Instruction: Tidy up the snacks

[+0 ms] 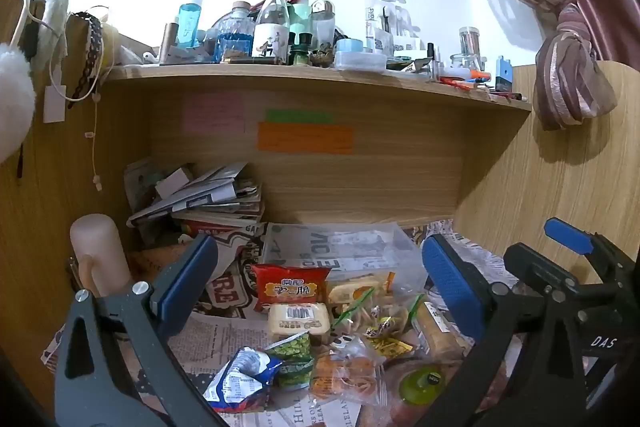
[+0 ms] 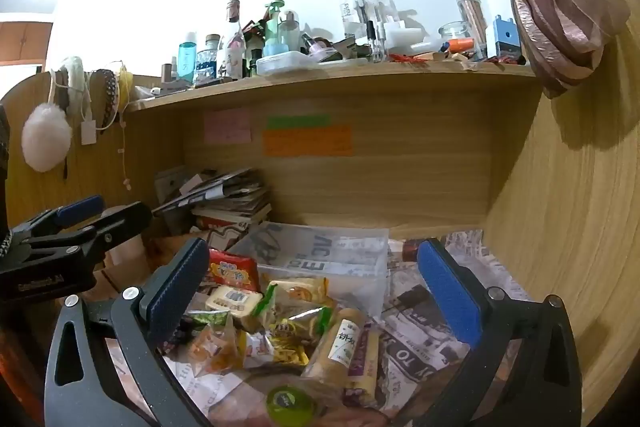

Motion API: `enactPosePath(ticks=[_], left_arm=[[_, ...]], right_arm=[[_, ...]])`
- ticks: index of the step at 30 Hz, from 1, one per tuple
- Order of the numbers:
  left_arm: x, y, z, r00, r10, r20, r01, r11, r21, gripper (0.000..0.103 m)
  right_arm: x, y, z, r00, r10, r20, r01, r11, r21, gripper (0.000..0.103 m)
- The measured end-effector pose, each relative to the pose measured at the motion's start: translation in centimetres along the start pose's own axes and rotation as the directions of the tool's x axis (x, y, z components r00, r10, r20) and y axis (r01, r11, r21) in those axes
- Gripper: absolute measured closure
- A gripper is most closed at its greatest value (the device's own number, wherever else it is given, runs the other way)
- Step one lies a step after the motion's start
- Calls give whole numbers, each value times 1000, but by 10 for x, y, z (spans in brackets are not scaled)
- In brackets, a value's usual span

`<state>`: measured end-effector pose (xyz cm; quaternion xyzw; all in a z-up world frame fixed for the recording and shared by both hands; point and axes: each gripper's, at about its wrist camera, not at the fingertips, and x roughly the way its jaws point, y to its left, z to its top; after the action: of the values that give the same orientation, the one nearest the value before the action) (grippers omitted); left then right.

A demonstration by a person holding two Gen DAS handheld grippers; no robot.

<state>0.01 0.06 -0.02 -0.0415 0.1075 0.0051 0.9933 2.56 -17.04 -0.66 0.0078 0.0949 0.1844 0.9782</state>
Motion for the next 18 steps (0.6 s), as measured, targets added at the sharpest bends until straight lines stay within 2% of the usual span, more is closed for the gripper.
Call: enactPosePath(ticks=[8,9,18], left_arm=[[1,-7,0,1000,9,13,-10,999,35,0],[1,-8,1,1000,6,10,-7,999,33,0],[-1,-5,0,1000,-11,18,11,1000,23,0]], right_arm=[[-6,2,1,1000,8,-3,-8,1000,-13,0],[-4,-6,6,1000,-7,-6,7,1000,-2,0],[-7,1,3,1000,-1,-7,1,1000,0,0]])
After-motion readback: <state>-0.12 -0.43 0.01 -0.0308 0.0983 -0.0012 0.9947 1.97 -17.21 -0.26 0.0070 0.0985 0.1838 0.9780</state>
